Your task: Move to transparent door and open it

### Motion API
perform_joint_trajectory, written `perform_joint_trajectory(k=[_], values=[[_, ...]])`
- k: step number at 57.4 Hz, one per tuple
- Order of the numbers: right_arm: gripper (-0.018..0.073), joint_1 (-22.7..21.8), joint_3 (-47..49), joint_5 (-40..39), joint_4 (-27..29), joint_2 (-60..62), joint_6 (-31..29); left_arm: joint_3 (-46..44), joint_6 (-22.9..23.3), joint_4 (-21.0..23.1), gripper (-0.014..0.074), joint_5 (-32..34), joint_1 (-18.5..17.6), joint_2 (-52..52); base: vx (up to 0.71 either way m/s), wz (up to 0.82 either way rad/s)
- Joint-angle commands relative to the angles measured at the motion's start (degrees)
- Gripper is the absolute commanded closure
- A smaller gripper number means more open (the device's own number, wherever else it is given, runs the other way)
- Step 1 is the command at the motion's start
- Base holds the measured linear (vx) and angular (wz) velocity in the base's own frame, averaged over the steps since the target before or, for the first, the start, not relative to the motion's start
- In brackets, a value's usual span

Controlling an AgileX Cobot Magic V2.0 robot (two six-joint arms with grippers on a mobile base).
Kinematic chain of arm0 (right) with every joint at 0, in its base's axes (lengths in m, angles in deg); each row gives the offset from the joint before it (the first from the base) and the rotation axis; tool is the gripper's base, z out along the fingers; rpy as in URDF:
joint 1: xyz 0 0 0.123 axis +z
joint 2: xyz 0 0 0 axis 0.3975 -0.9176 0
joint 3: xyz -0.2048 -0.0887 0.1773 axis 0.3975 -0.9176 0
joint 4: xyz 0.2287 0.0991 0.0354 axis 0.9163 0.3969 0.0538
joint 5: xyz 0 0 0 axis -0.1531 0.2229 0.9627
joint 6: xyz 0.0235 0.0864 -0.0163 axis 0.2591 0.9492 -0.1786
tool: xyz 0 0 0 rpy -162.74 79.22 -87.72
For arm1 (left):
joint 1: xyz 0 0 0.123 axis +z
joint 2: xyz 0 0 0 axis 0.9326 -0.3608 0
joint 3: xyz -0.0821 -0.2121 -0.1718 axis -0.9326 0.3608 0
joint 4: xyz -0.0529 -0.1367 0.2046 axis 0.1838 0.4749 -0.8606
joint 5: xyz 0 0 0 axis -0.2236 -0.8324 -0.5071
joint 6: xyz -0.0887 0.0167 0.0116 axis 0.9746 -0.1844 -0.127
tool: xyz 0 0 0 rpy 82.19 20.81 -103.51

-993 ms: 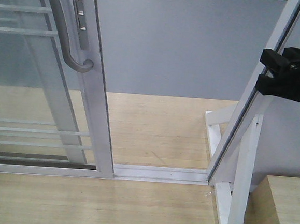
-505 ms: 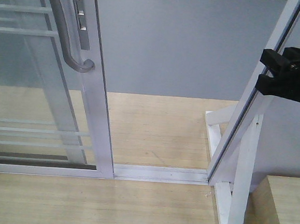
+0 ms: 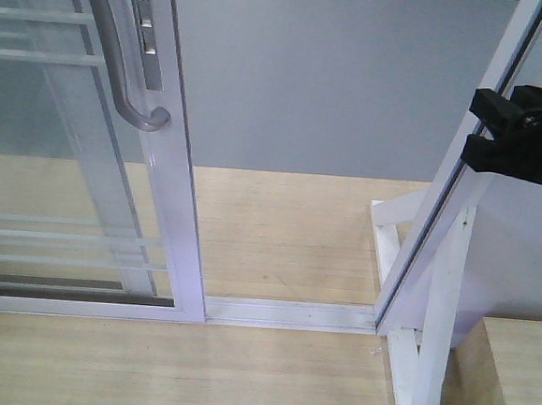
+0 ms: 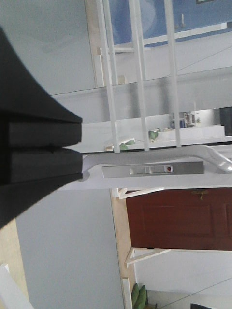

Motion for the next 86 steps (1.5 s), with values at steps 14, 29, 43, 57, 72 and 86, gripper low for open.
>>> perform_joint_trajectory(k=[14,29,43,57,72,86], values=[[0.0257,-0.25,1.68,-2.79,0.16,0.92,-0.11,1.29,0.38,0.22,0.0601,0.32,0.0,0.64,0.0,0.0],[0.0257,-0.25,1.68,-2.79,0.16,0.92,-0.11,1.29,0.38,0.22,0.0601,-0.63,0.0,0.64,0.0,0.0],[0.0341,-0.26,1.68,-4.93,-0.99,1.66,-1.83,1.29,0.38,0.22,0.0601,-0.63,0.0,0.64,0.0,0.0],[0.0572,-0.79,1.12,-5.31,-23.92,7.98,12.89,1.29,0.38,0.22,0.0601,-0.63,0.0,0.64,0.0,0.0],[0.0568,-13.76,-14.07,-7.63,-48.75,22.94,49.62,1.29,0.38,0.22,0.0601,-0.69,0.0,0.64,0.0,0.0],[0.0565,-17.56,-28.61,-7.53,-54.71,38.97,49.94,1.29,0.38,0.22,0.0601,-0.69,0.0,0.64,0.0,0.0]])
